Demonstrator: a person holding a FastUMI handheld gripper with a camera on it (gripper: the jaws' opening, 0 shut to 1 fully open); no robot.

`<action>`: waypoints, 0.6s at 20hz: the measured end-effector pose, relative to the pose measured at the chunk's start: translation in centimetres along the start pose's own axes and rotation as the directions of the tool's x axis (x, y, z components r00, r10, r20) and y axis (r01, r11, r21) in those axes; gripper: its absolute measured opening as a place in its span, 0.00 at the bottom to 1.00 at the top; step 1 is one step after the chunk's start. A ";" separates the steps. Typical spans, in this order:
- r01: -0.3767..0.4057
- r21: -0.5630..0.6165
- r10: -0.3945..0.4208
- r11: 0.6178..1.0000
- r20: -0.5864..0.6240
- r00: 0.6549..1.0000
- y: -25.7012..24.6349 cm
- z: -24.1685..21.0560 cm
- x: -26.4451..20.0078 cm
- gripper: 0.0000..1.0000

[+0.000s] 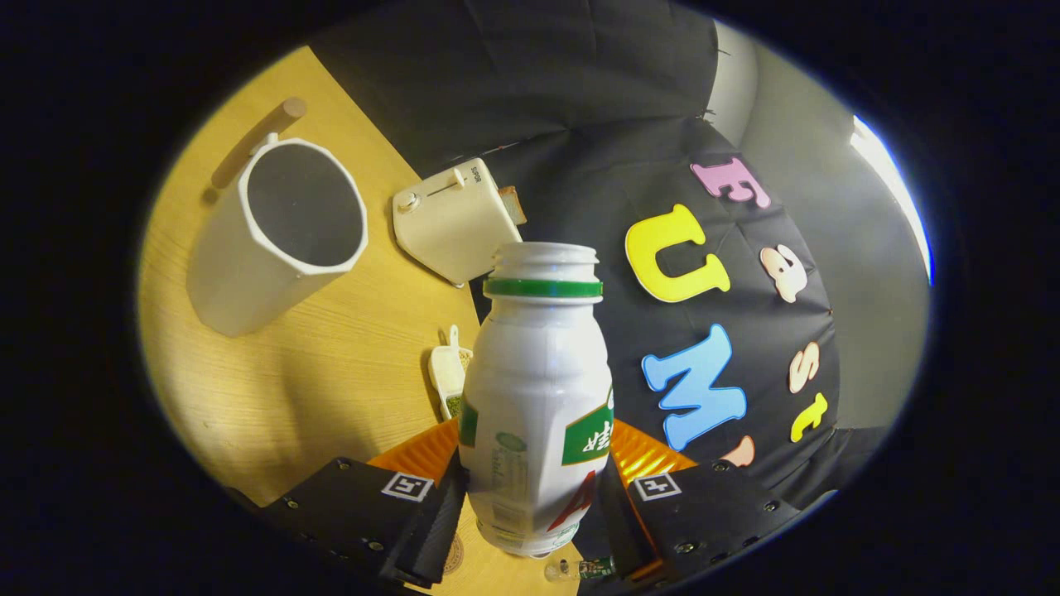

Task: Take the bottle from table, then pour the juice into the cup, finally place the bottle on the coaster

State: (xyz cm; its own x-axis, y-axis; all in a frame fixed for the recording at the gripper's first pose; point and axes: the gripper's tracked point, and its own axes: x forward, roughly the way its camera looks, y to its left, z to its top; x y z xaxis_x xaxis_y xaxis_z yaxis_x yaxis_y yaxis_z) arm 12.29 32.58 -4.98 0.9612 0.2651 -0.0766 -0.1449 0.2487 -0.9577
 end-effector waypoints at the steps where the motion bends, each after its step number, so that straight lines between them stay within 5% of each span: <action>1: 0.005 -0.019 -0.005 1.000 0.001 1.000 0.0 0.1 0.0 0.73; 12: 0.048 -0.188 -0.046 0.981 0.018 0.999 0.0 1.0 -0.8 0.73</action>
State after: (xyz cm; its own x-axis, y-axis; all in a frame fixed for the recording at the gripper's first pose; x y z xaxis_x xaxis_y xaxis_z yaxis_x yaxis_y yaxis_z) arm 11.26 33.31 -4.58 0.9624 0.2702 -0.0277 -0.0516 0.0815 -0.9953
